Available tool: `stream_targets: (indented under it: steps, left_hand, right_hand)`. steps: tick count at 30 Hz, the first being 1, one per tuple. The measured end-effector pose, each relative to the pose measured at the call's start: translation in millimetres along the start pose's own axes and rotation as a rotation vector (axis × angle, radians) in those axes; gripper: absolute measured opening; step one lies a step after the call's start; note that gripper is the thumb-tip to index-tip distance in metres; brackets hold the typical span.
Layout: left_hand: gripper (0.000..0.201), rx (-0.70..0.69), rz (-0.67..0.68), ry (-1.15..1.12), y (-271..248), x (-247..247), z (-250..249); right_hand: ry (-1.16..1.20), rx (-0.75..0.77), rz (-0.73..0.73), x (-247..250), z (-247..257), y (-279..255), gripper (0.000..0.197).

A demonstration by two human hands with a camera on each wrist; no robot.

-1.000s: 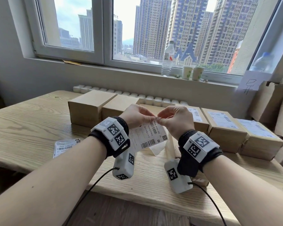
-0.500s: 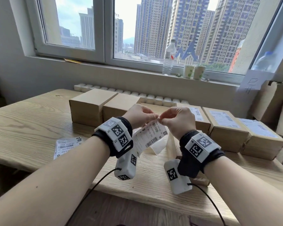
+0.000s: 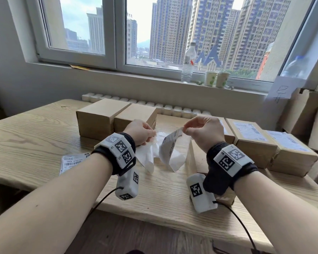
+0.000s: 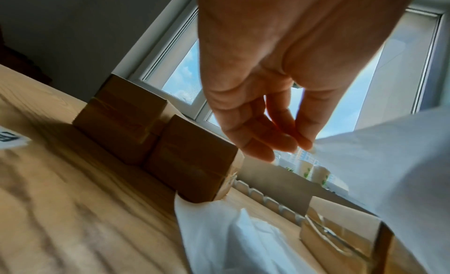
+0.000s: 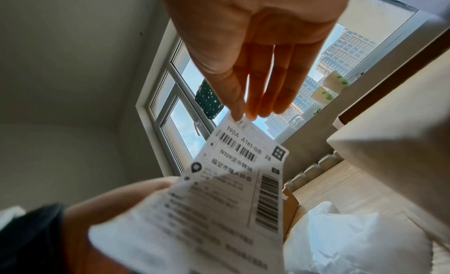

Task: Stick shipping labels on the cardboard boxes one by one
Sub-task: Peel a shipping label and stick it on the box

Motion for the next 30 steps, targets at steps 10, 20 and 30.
stream_targets:
  steps: [10,20,30]
  left_hand:
    - [0.018,0.091,-0.128,0.172,7.9,36.0,41.4]
    - [0.028,0.045,-0.279,0.374,-3.8,55.1,34.4]
    - [0.026,-0.254,0.368,0.154,-37.0,-65.6,-61.2]
  right_hand:
    - [0.072,-0.061,-0.111,28.5,-7.1,8.5,0.015]
    - [0.079,-0.051,-0.186,55.7,-6.4,15.0,0.022]
    - [0.112,0.044,-0.129,60.2,1.4,8.6,0.023]
Point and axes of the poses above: each hand's wrist, its own y-axis towards the middle knuckle, its own x-axis out of the back of the hand, z = x × y, the point moved 7 cm from there along y, towards the middle knuckle, and after that the axes turned 8 degrees about -y, right-handed, at the moved point
